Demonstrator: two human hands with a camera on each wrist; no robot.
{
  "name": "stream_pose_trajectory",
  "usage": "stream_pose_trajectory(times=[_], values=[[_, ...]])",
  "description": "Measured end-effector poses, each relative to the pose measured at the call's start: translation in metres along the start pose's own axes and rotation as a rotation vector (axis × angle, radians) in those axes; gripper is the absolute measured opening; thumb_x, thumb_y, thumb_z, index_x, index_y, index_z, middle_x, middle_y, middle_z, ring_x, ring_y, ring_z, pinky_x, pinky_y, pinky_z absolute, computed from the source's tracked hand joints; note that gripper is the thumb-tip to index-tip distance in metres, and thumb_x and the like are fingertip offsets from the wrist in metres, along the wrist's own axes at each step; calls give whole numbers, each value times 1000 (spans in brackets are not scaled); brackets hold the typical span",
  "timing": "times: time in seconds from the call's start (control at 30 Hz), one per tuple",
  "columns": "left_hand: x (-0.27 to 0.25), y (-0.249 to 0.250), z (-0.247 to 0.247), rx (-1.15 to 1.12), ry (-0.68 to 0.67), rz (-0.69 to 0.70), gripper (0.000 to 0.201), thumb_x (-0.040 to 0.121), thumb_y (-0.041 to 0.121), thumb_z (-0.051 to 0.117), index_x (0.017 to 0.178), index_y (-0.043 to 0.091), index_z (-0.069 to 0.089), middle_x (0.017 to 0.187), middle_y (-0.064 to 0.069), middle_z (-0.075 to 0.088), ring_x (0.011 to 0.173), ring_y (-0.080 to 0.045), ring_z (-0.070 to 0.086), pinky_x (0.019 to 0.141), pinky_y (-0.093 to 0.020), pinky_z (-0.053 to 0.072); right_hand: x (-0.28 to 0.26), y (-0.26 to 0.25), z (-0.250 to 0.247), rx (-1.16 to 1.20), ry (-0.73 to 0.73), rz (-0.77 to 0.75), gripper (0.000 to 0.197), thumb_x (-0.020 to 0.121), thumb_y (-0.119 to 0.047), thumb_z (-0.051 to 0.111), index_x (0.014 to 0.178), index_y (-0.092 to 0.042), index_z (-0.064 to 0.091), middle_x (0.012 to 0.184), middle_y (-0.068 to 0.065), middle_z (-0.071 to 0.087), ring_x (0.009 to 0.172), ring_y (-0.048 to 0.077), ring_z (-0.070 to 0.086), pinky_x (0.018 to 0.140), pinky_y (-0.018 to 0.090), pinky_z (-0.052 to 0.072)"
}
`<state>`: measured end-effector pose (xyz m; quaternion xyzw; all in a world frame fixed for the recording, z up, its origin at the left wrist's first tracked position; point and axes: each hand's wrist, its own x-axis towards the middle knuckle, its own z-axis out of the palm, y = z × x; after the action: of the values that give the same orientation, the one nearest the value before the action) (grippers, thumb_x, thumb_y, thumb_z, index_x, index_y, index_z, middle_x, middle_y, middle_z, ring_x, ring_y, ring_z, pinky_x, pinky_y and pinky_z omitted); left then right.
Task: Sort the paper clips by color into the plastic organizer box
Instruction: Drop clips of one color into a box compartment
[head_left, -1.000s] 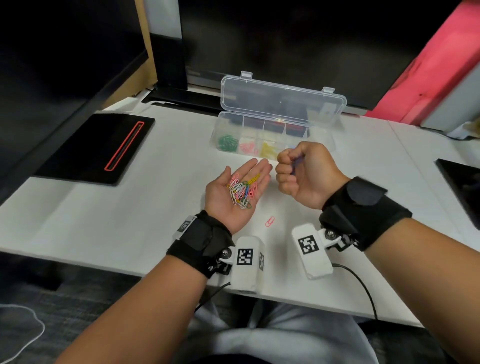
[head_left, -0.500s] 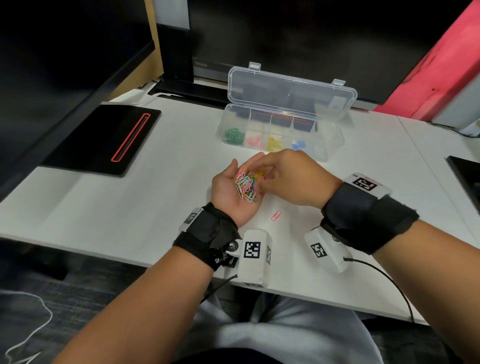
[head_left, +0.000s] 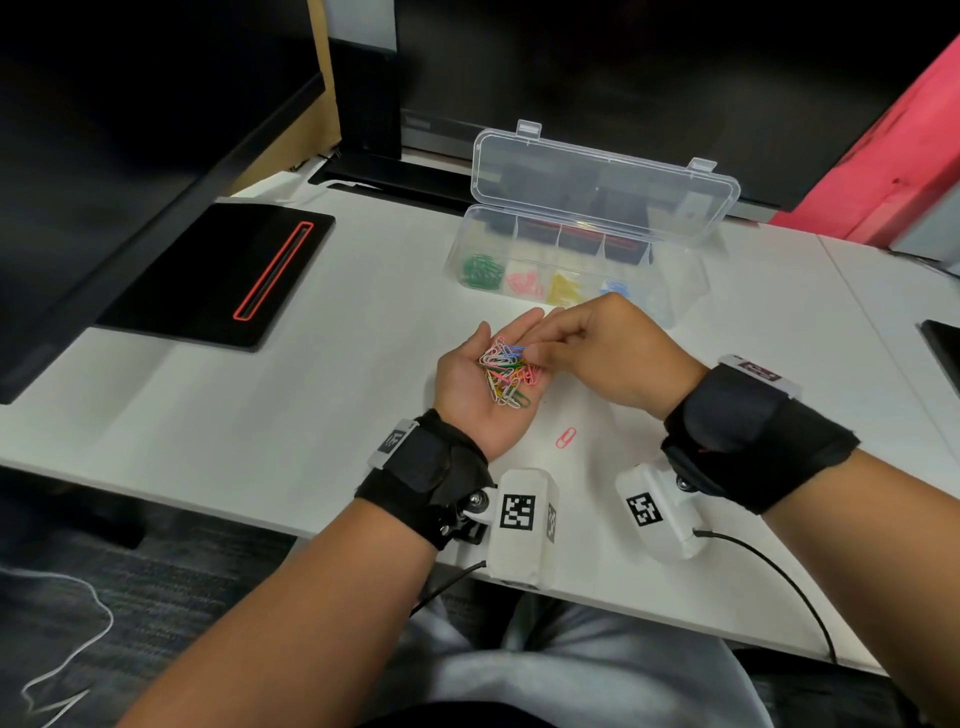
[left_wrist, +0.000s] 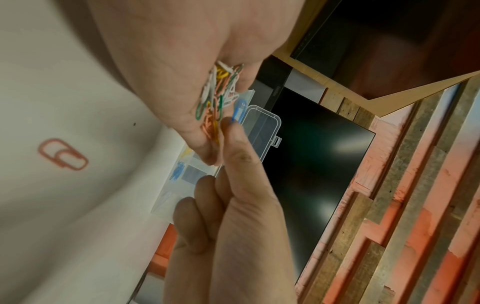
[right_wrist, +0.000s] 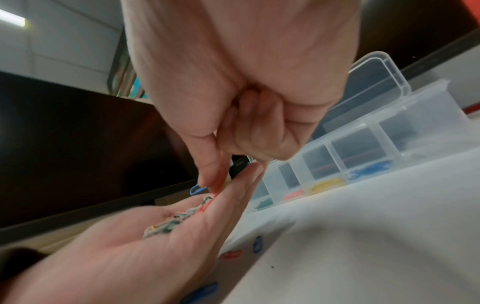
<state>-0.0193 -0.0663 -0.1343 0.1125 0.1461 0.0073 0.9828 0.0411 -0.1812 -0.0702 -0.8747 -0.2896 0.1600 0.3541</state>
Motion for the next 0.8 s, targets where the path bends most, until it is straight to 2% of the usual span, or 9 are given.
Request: stream_pose_trajectory(times=[0.07, 0.13, 0.23, 0.33, 0.4, 0.47, 0.53, 0.63, 0.8], values=[[1, 0, -1, -10, -6, 1, 49, 103, 29, 27, 129, -8, 48, 124, -30, 59, 112, -39, 58, 100, -44, 47, -3, -1, -2, 135, -4, -6, 8, 86, -15, 71, 89, -14, 78, 83, 0, 76, 66, 7, 64, 65, 22, 55], [1, 1, -2, -18, -1, 5, 48, 103, 28, 29, 125, -7, 52, 125, -29, 59, 112, -39, 59, 96, -46, 49, -7, -2, -5, 267, -16, 19, 7, 86, -14, 71, 87, -13, 78, 65, -3, 68, 44, 6, 44, 41, 16, 34], [2, 2, -2, -51, 10, 40, 46, 103, 26, 29, 120, -8, 56, 121, -29, 62, 105, -38, 64, 94, -49, 50, -7, 2, -8, 476, -49, 121, 10, 86, -10, 69, 77, -12, 72, 47, -9, 43, 45, 11, 20, 42, 22, 15], [2, 3, -3, -80, 14, 65, 47, 104, 26, 28, 122, -9, 54, 120, -28, 62, 110, -40, 60, 97, -47, 50, -5, 11, -11, 868, -109, 259, 21, 84, -11, 53, 64, -16, 48, 53, -5, 23, 47, 12, 11, 42, 22, 11], [2, 4, -3, -78, 15, 66, 47, 104, 26, 28, 123, -10, 53, 120, -28, 62, 113, -41, 57, 97, -46, 46, -3, 20, -14, 1158, -172, 306, 15, 72, -16, 40, 58, -15, 37, 53, -3, 23, 48, 13, 10, 42, 21, 12], [2, 3, -3, -79, 19, 68, 48, 104, 26, 28, 123, -9, 53, 121, -28, 62, 114, -41, 57, 96, -45, 45, 1, 29, -17, 1317, -143, 339, 17, 68, -22, 39, 53, -16, 35, 52, -2, 25, 46, 13, 12, 39, 19, 13], [3, 3, -2, -83, 22, 73, 47, 104, 26, 28, 124, -10, 53, 121, -29, 62, 114, -41, 57, 95, -45, 45, 9, 35, -20, 1376, -59, 423, 27, 75, -27, 44, 51, -18, 36, 51, -3, 29, 41, 11, 19, 33, 17, 16], [3, 3, -2, -74, 23, 70, 47, 104, 26, 29, 126, -10, 51, 125, -29, 60, 116, -41, 57, 98, -45, 45, 24, 35, -31, 1316, 88, 516, 45, 95, -37, 45, 54, -21, 33, 46, -5, 29, 32, 8, 23, 28, 15, 17], [3, 2, -4, -71, 30, 69, 47, 104, 26, 30, 124, -10, 53, 122, -28, 62, 116, -40, 57, 100, -45, 44, 58, 19, -60, 994, 403, 359, 48, 97, -46, 46, 56, -24, 31, 49, -7, 23, 38, 9, 16, 35, 20, 14]])
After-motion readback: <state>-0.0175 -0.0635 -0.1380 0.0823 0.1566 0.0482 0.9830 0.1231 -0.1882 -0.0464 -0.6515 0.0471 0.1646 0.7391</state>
